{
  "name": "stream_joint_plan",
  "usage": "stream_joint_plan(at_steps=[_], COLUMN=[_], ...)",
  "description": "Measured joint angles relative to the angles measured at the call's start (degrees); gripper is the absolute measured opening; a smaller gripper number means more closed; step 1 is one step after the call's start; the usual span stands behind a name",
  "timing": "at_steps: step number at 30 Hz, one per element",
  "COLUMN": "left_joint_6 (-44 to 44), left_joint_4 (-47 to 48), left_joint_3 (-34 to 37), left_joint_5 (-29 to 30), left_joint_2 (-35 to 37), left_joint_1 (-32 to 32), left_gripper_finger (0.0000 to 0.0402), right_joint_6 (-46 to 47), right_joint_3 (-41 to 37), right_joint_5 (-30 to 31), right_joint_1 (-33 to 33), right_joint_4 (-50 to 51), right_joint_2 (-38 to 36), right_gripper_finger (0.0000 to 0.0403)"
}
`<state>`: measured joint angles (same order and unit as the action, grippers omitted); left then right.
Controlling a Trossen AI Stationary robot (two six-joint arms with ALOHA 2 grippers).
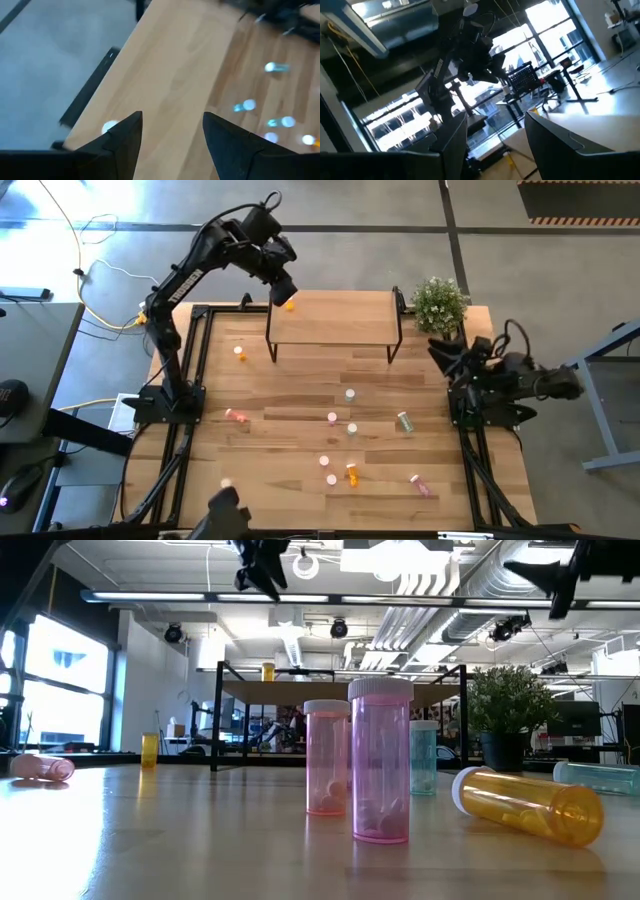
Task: Pick and place medicine bottles onto shelf by color
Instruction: Put the bottom left green pill bottle on the shelf
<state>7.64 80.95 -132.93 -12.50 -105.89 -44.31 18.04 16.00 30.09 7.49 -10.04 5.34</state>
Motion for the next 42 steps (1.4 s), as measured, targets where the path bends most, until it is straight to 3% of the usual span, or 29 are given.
stream_joint_plan(at_steps=[13,26,33,39,42], left_joint_6=[-4.40,-16.25,-24.52,-27.16,-27.95], left_joint_4=[-5.03,-24.30,-40.10,-50.87,-54.98], left_joint_3=[2.28,28.06,45.27,56.18,60.86], left_joint_5=[-0.32,2.29,10.01,15.51,18.87], left_joint_2=[2.01,12.00,22.60,29.37,32.14], left_joint_1=[10.88,22.04,29.12,34.97,37.55], left_gripper_finger=[0.0197,0.0197,0.0197,0.0197,0.0197], right_joint_6=[-3.19,-4.13,-4.00,-4.81,-2.75], right_joint_3=[29.31,49.29,54.56,61.94,64.52], right_joint_5=[1.37,1.22,-2.60,-4.39,-8.66], right_joint_1=[0.00,0.00,-0.89,-5.99,-8.60], right_joint_4=[29.97,49.07,55.78,65.30,69.99], right_joint_2=[21.16,36.28,40.70,44.03,45.50], right_gripper_finger=[0.0191,0.0190,0.0201,0.0246,0.0251])
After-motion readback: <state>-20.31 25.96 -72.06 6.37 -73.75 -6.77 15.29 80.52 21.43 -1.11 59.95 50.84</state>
